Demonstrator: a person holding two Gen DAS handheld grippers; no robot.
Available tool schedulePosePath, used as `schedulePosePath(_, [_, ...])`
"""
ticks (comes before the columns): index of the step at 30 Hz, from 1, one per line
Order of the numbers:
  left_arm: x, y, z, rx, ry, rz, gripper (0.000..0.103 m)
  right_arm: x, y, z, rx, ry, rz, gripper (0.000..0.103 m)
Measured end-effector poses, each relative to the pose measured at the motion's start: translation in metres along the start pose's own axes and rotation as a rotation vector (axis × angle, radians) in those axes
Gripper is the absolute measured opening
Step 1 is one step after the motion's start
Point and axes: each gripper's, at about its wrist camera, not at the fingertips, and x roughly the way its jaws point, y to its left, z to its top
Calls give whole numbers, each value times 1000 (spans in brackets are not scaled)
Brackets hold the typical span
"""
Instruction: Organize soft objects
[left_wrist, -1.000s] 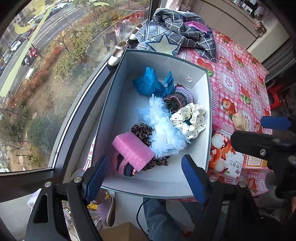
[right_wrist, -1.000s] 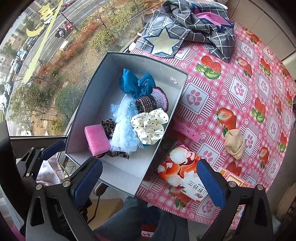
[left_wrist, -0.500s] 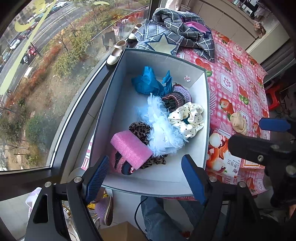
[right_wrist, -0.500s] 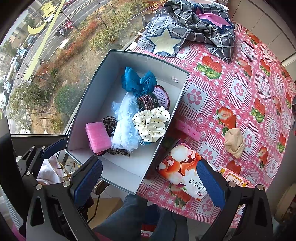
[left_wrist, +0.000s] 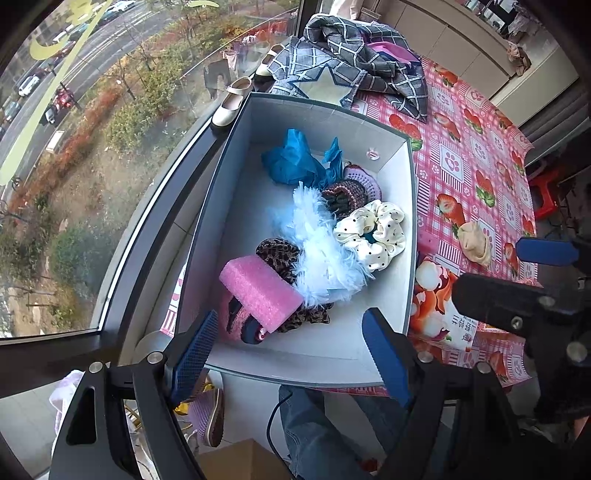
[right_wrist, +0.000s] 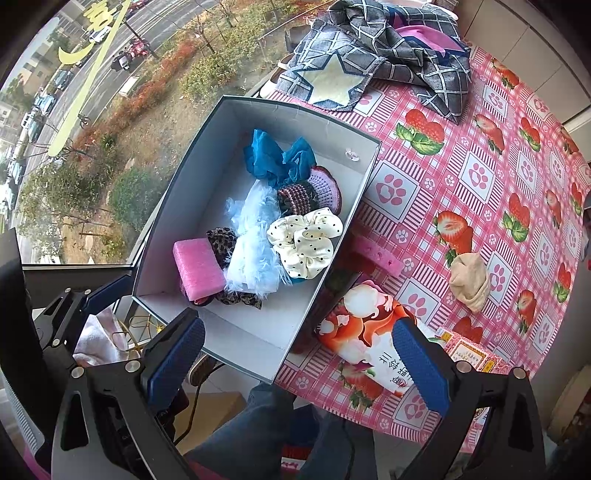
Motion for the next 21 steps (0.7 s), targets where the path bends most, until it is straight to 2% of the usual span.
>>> schedulePosePath(17, [2, 2, -5, -21, 11, -5, 83, -3, -1, -6, 5, -4, 4, 102])
schedulePosePath(21, [-8, 9, -5, -52, -44, -78, 83, -3, -1, -7, 10, -6, 8, 102])
